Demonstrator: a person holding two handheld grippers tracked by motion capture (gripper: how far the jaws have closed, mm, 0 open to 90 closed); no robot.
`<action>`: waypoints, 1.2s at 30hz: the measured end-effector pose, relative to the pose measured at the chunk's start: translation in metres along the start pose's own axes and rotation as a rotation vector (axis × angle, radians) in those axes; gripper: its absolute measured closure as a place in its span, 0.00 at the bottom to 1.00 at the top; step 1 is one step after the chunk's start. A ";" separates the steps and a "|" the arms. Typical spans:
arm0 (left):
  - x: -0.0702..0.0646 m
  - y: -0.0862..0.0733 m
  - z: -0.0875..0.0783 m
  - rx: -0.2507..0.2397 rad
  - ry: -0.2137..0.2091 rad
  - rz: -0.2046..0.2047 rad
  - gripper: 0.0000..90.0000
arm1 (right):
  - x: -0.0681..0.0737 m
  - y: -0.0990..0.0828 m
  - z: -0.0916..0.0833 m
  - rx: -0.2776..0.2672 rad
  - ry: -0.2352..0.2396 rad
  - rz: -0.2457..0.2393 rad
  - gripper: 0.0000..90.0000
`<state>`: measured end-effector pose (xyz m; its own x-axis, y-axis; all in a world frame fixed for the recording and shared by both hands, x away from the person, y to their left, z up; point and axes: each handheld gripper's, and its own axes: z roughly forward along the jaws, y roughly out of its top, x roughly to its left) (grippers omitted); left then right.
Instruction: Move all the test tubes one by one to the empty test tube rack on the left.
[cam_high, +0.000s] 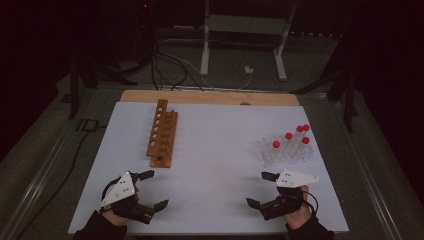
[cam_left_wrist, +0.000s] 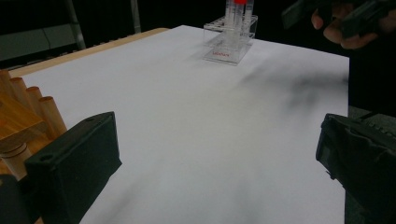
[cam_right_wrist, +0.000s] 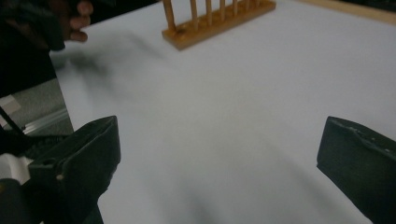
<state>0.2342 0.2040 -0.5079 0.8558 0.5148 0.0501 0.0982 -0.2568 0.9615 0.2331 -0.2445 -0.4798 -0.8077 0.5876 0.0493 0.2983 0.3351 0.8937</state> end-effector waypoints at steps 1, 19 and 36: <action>0.000 0.000 0.000 -0.001 0.001 0.001 0.00 | 0.000 0.002 -0.002 -0.007 -0.006 -0.001 0.00; -0.001 0.001 0.000 -0.006 -0.006 0.004 0.00 | -0.027 0.030 -0.026 -0.110 -0.181 0.026 0.00; -0.002 0.001 0.000 -0.007 -0.009 0.005 0.00 | -0.063 0.028 -0.014 -0.058 -0.390 0.116 0.00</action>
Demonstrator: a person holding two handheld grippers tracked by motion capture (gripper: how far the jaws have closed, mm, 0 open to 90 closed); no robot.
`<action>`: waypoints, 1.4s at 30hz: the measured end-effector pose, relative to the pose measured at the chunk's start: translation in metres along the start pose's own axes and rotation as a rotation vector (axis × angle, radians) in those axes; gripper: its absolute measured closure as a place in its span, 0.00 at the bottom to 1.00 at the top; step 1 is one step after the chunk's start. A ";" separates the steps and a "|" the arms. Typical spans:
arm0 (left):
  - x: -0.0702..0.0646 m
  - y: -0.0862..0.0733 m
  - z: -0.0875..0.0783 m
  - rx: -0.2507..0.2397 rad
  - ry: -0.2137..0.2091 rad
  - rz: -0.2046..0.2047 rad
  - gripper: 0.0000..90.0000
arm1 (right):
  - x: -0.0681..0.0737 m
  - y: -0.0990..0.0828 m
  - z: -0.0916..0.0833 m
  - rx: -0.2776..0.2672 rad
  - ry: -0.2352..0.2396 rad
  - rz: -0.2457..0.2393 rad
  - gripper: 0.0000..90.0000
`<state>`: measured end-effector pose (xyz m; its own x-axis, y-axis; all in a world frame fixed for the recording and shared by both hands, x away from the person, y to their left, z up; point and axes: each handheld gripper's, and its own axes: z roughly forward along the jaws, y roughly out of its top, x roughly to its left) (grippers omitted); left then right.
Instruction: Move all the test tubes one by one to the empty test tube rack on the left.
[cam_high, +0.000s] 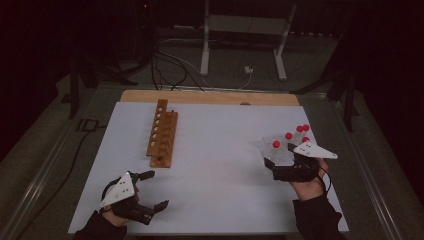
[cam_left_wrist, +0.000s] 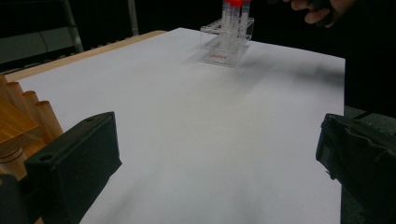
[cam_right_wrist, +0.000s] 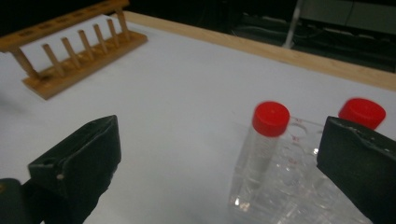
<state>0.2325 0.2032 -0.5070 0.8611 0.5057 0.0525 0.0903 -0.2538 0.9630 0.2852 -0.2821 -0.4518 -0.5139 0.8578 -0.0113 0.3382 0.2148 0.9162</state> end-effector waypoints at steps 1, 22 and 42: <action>0.000 0.000 0.000 0.000 0.000 0.001 0.00 | -0.001 -0.001 0.001 0.007 -0.006 0.003 0.00; 0.000 0.000 0.000 -0.002 -0.008 0.003 0.00 | -0.017 -0.013 0.024 0.096 -0.104 0.066 0.50; -0.001 0.000 0.001 0.021 0.025 -0.004 0.00 | -0.022 -0.015 0.042 0.135 -0.118 0.082 0.81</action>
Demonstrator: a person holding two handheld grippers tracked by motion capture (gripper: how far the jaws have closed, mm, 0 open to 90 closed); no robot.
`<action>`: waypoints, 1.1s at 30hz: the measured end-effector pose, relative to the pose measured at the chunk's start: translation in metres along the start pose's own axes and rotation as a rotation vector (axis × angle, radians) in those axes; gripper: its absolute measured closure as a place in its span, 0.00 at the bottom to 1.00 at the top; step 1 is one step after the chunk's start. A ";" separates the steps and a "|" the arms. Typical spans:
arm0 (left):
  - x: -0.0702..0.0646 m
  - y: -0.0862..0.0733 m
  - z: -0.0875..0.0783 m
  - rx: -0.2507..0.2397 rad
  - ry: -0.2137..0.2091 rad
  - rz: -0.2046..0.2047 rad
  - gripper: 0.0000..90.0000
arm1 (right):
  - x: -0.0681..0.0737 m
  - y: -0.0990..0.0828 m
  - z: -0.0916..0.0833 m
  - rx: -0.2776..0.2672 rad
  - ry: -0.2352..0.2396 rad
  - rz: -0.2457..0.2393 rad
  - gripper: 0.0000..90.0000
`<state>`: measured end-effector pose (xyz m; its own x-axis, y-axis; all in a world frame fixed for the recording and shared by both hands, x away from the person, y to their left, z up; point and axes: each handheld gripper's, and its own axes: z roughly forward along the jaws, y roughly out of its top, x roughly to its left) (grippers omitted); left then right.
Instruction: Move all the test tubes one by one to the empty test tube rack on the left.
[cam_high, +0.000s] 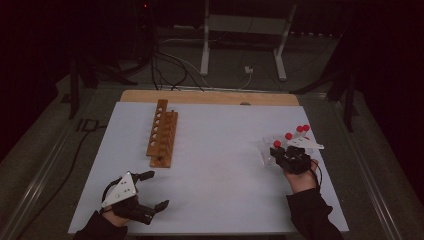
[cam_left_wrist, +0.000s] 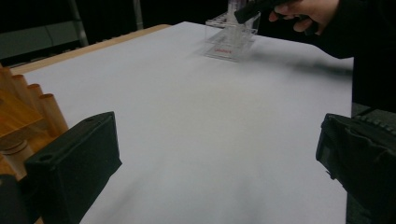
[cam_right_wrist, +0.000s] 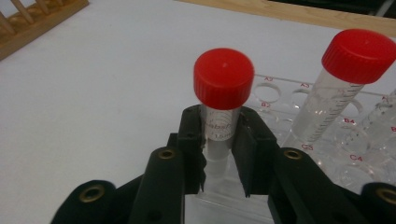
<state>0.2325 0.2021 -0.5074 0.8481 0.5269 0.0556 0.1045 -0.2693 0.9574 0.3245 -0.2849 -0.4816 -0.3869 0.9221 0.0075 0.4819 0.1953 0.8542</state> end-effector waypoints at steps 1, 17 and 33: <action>0.000 0.000 0.000 0.002 0.001 -0.002 0.00 | 0.000 0.000 0.000 0.000 -0.001 -0.001 0.82; 0.000 -0.001 0.002 0.002 -0.017 0.000 0.00 | 0.004 0.010 -0.014 -0.042 -0.028 -0.030 0.83; -0.006 0.010 0.003 0.021 -0.047 -0.019 0.00 | 0.017 0.030 -0.049 -0.146 -0.027 -0.080 0.83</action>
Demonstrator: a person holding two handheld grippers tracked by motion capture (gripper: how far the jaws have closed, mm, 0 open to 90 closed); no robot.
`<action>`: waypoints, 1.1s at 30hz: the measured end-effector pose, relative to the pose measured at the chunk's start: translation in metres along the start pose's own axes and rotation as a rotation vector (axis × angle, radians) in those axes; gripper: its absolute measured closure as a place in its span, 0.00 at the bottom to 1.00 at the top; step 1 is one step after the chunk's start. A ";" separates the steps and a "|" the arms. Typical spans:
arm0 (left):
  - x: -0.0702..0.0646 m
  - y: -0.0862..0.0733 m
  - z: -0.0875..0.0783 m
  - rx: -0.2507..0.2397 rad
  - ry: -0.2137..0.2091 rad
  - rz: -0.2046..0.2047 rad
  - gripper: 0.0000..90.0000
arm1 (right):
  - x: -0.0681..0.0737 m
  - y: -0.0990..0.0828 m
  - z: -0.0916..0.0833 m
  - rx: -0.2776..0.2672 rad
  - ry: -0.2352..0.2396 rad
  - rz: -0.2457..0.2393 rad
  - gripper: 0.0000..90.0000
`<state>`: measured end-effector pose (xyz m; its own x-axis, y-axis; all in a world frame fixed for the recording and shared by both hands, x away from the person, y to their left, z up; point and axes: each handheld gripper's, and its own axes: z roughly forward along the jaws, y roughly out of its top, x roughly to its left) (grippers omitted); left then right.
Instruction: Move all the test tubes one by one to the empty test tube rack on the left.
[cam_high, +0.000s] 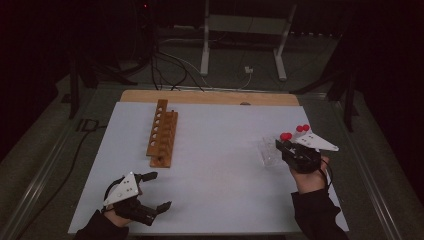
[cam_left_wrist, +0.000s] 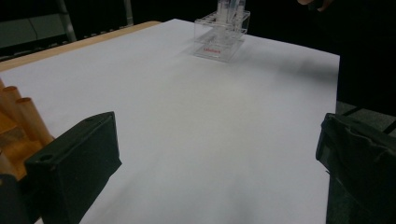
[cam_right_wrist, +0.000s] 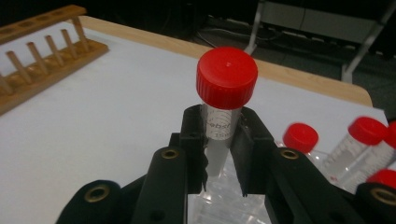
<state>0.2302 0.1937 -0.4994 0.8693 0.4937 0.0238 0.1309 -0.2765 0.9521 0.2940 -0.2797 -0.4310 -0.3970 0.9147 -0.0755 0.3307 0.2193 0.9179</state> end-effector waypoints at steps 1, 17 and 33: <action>-0.001 0.002 0.000 -0.004 0.007 -0.001 0.00 | 0.002 0.001 -0.001 -0.001 0.009 -0.002 0.83; 0.000 0.031 0.009 0.020 -0.066 -0.023 0.00 | 0.054 -0.003 0.013 0.056 0.185 -0.092 0.83; -0.007 0.067 0.037 0.020 -0.133 0.025 0.02 | 0.098 -0.010 0.021 0.095 0.328 -0.174 0.83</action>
<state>0.2505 0.1409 -0.4473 0.9279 0.3728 0.0059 0.1164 -0.3047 0.9453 0.2695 -0.1854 -0.4560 -0.7018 0.7074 -0.0847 0.3057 0.4063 0.8611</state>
